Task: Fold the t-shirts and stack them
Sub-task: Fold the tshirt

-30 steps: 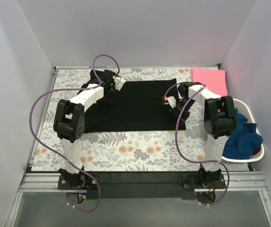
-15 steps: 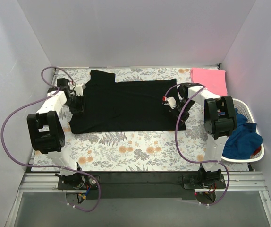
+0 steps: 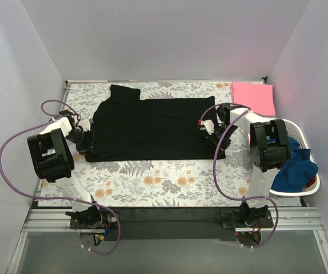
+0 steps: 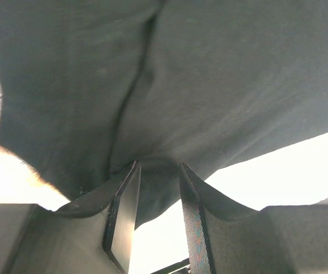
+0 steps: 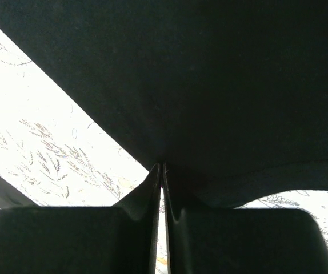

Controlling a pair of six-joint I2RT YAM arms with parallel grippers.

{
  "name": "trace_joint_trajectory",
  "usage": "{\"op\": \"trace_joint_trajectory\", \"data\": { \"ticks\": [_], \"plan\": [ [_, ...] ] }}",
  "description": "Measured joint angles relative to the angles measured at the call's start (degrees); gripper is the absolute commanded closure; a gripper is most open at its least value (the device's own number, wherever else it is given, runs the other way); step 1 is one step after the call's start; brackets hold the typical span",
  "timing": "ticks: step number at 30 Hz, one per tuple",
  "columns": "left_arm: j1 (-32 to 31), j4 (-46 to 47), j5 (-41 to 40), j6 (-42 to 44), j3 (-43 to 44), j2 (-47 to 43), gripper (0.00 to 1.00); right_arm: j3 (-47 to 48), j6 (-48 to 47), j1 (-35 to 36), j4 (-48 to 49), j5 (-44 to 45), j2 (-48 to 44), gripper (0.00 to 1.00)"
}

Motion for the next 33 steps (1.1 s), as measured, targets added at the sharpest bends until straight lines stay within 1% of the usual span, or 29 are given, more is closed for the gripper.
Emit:
{"op": "trace_joint_trajectory", "data": {
  "ticks": [3,5,10,12,14,18,26,33],
  "plan": [
    [1.6,-0.5,0.2,0.5,0.3,0.0,0.65,-0.8,-0.1,-0.1,0.4,0.0,-0.7,0.91],
    [2.0,-1.0,0.0,1.3,0.8,-0.1,0.62,-0.9,-0.2,-0.1,0.4,0.0,-0.9,0.89],
    [2.3,-3.5,1.3,2.2,4.1,-0.7,0.58,-0.7,-0.8,-0.2,-1.0,0.4,-1.1,0.85],
    [2.3,-5.0,2.2,2.5,6.0,-1.1,0.55,-0.4,-0.9,-0.3,-2.0,0.6,-1.2,0.78],
    [2.3,-6.2,3.2,2.6,7.4,-1.7,0.54,0.0,-1.0,-0.5,-3.1,0.8,-1.5,0.74],
    [2.3,-8.0,3.3,2.8,7.2,-2.7,0.53,0.5,-0.6,-0.7,-4.8,0.8,-2.7,0.74],
    [2.3,-7.0,-0.7,2.7,4.5,-2.5,0.51,0.7,-0.2,-0.9,-5.2,0.8,-2.3,0.73],
    [2.0,-5.5,-0.8,2.5,5.1,0.1,0.58,0.6,-0.1,-0.9,-4.9,1.0,0.3,0.75]
  ]
}}
